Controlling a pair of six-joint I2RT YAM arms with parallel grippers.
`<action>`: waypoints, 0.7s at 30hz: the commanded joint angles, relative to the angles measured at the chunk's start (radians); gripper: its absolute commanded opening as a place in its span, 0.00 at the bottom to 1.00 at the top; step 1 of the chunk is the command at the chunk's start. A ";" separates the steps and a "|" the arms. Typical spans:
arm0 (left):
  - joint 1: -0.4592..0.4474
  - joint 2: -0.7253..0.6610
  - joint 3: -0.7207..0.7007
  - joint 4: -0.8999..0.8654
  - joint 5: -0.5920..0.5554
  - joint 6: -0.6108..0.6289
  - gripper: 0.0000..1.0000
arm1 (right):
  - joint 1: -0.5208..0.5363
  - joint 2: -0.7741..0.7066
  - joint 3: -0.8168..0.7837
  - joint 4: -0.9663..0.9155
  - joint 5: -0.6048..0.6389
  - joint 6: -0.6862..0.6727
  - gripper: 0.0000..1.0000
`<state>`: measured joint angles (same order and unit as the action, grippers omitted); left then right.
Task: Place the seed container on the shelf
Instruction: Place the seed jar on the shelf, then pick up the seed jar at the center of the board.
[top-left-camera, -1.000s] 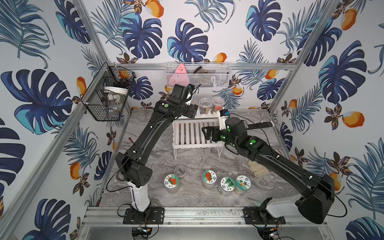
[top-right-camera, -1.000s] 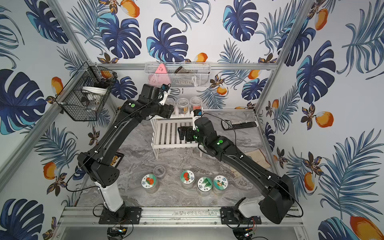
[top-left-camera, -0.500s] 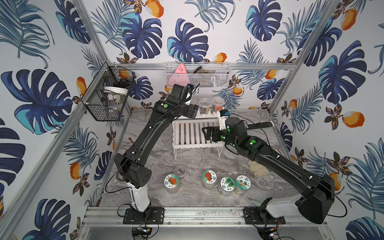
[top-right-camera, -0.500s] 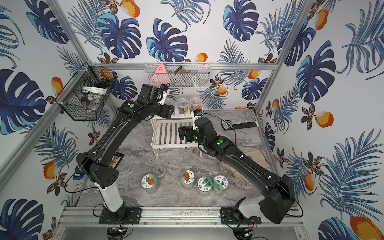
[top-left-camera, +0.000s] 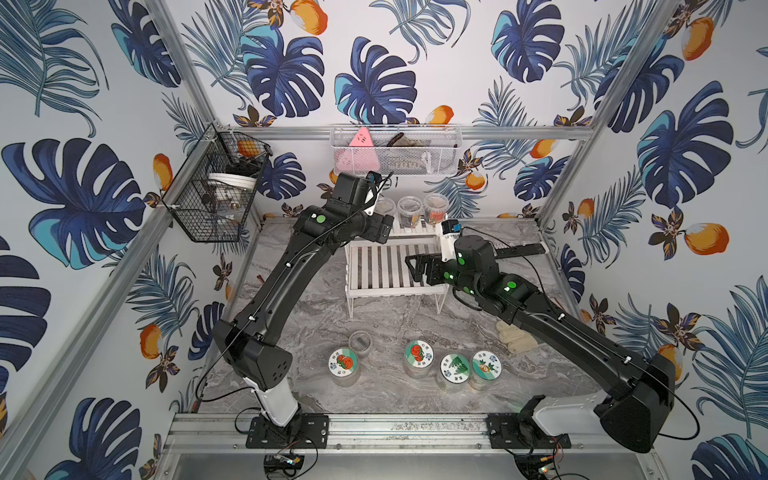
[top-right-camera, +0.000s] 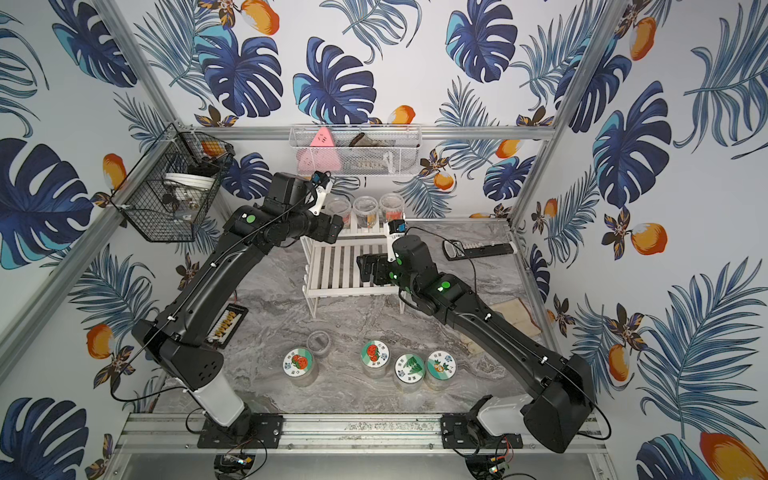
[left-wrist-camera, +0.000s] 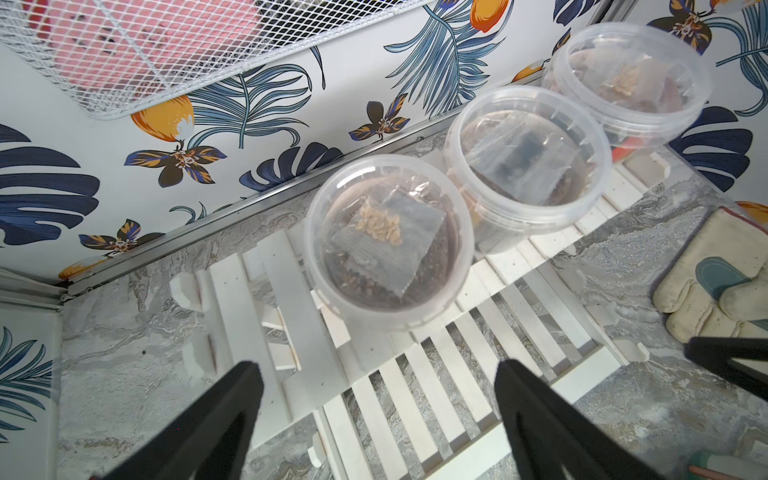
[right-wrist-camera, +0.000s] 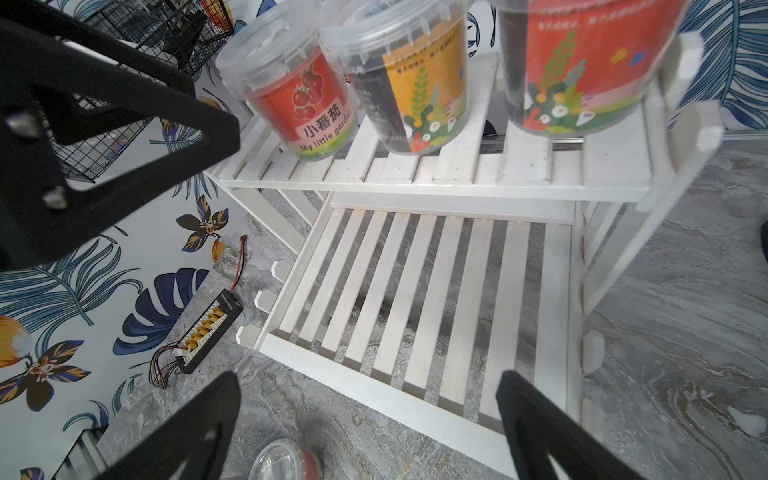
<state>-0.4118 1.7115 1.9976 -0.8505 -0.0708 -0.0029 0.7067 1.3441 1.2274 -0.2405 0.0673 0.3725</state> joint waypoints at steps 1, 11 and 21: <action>0.004 -0.035 -0.024 0.029 0.039 -0.012 0.98 | 0.000 -0.018 -0.007 -0.010 -0.053 -0.026 1.00; 0.002 -0.233 -0.248 0.078 0.072 -0.056 0.99 | 0.001 -0.083 -0.084 0.003 -0.143 -0.054 1.00; 0.003 -0.485 -0.583 0.132 0.081 -0.168 0.99 | -0.001 -0.282 -0.381 0.147 -0.231 0.017 1.00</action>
<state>-0.4110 1.2713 1.4780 -0.7547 0.0093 -0.1104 0.7059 1.0996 0.8928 -0.1883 -0.0589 0.3805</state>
